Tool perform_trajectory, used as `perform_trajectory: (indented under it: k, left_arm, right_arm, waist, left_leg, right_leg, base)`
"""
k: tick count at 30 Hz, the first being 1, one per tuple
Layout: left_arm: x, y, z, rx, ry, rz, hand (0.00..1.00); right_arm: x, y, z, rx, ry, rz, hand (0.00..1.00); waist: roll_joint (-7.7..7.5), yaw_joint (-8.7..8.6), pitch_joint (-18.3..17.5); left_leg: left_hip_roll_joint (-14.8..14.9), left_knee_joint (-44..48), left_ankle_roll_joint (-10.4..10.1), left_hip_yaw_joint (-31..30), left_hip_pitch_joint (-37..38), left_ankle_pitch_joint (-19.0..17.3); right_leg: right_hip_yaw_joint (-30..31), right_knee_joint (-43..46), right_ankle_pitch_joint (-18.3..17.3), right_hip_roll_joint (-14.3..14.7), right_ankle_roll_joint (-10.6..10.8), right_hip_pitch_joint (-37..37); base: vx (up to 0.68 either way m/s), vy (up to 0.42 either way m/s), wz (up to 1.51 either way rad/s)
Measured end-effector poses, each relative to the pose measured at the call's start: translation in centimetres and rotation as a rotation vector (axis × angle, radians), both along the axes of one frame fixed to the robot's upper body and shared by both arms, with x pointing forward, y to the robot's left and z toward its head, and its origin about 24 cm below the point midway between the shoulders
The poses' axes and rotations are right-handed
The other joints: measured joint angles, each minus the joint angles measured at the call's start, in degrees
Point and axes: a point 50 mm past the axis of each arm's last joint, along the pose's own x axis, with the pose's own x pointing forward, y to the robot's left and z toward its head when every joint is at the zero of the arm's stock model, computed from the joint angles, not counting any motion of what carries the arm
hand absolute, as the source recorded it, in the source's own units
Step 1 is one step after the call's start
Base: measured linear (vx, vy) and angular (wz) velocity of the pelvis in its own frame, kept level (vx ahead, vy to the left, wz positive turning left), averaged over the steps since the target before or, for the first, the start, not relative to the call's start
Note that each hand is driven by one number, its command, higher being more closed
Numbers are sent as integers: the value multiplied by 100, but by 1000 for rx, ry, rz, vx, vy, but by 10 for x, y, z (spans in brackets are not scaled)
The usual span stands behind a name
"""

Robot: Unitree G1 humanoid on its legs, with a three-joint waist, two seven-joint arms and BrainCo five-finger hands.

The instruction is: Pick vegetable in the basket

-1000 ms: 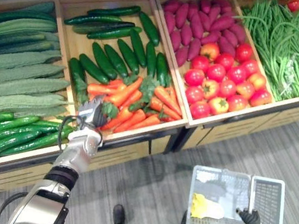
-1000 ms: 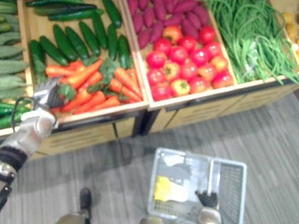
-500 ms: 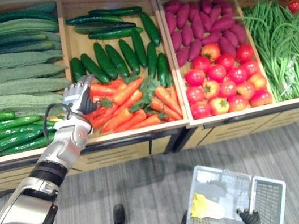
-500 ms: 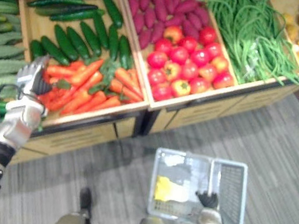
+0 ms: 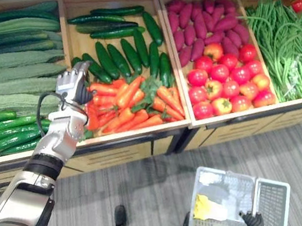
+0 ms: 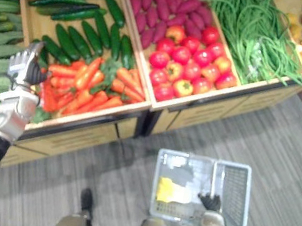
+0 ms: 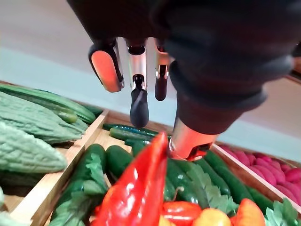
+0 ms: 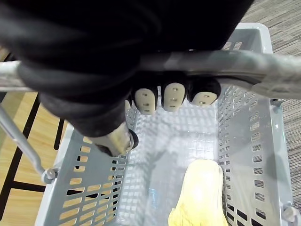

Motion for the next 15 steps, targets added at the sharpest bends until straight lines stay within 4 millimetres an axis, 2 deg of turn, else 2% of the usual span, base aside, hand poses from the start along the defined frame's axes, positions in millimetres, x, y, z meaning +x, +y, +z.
perform_trajectory:
  k: [3, 9, 12, 15]
  left_arm:
    - [1, 2, 6, 7, -25, 6, 0]
    - [0, 3, 5, 5, -20, 12, 0]
    - [1, 4, 3, 0, -10, 24, 0]
    - [0, 1, -9, -24, 28, 25, 0]
  right_arm:
    - [0, 0, 0, 0, -1, 0, 100]
    - [-1, 0, 0, 0, 1, 0, 100]
    - [0, 0, 0, 0, 0, 0, 100]
    - [0, 0, 0, 0, -2, 0, 100]
  waist:
    - [0, 0, 0]
    - [-1, 17, 0]
    - [-10, 16, -5]
    - [-18, 12, -7]
  left_leg:
    - [1, 0, 5, -9, 0, 15]
    - [2, -1, 8, -25, -18, 19]
    - [2, -1, 8, -37, -71, 20]
    - [0, 0, 7, -38, -100, 24]
  right_leg:
    - [-2, 15, 0, 0, -1, -1]
    - [-5, 19, 0, -4, 0, -11]
    - [-7, 18, 0, -4, 0, -54]
    - [-11, 18, 2, -4, -1, -81]
  base:
    - [0, 0, 0]
    - [0, 0, 0]
    - [0, 0, 0]
    - [0, 0, 0]
